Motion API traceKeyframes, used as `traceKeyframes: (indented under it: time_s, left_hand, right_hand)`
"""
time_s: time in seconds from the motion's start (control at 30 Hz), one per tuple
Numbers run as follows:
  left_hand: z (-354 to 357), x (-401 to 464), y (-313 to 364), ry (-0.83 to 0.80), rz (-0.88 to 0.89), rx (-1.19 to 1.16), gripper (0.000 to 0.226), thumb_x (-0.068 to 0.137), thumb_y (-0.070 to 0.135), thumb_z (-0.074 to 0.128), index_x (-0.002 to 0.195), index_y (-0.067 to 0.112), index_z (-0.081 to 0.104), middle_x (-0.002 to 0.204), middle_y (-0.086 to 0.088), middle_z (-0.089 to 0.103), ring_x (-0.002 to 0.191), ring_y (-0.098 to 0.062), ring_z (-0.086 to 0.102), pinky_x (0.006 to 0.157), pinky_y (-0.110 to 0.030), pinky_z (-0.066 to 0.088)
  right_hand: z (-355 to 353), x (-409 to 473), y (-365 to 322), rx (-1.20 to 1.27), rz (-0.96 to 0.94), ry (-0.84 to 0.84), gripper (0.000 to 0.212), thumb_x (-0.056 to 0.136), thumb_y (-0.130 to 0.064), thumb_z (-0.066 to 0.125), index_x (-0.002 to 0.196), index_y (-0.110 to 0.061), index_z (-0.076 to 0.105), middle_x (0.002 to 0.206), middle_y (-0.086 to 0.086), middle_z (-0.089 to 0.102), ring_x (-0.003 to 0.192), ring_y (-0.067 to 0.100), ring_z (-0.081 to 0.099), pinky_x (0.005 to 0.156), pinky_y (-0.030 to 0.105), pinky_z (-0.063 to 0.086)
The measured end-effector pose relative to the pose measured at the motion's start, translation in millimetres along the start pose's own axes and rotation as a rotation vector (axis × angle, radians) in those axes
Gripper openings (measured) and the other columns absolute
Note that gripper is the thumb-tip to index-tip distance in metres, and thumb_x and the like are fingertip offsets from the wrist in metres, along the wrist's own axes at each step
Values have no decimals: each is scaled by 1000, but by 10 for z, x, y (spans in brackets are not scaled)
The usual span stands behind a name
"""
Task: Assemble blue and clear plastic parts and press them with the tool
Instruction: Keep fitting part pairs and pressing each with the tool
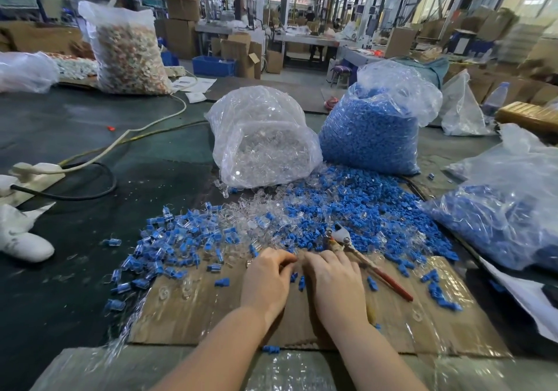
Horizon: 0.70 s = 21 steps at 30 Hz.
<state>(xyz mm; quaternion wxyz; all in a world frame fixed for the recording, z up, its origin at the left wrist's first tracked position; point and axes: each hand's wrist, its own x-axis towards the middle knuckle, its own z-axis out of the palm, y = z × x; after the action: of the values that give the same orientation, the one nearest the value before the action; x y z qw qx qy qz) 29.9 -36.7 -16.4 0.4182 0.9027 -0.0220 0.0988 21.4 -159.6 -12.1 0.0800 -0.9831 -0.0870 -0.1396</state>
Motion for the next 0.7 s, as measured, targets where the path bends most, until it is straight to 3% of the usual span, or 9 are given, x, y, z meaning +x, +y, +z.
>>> traceKeyframes:
  time_s: [0.1, 0.27, 0.37, 0.53, 0.7]
  left_hand:
    - [-3, -12, -36, 7, -18, -55, 17, 90, 19, 58, 105, 22, 68, 100, 9, 61, 86, 0, 51, 69, 2, 34]
    - [-16, -30, -23, -1, -71, -220, 13, 92, 25, 56, 97, 33, 64, 86, 17, 65, 79, 4, 58, 67, -3, 42]
    - [-36, -20, -18, 3, -123, -338, 16, 90, 21, 59, 88, 36, 60, 84, 14, 67, 80, 1, 62, 69, -8, 47]
    - [-47, 5, -65, 93, -189, -397, 11, 84, 13, 65, 87, 24, 65, 83, 8, 66, 81, -4, 62, 73, -18, 52]
    - [-23, -6, -69, 138, -205, -401, 14, 83, 12, 66, 86, 25, 63, 82, 9, 65, 80, -3, 61, 70, -15, 50]
  right_hand:
    - [42, 25, -13, 154, 50, 63, 31, 97, -19, 41, 124, -28, 53, 120, -11, 57, 115, 13, 46, 98, 25, 30]
    - [5, 28, -108, 365, 57, 151, 12, 90, -15, 58, 99, -18, 64, 94, -3, 65, 91, 17, 52, 81, 29, 42]
    - [6, 48, -146, 406, 21, 128, 9, 90, -21, 58, 98, -19, 63, 95, -6, 64, 93, 13, 52, 81, 26, 42]
    - [-2, 44, -163, 383, 9, 92, 22, 89, -23, 59, 110, -21, 63, 105, -7, 62, 103, 12, 51, 89, 23, 39]
    - [38, 13, -134, 230, 23, -14, 15, 91, -36, 53, 100, -28, 62, 106, -11, 53, 105, 11, 44, 92, 28, 33]
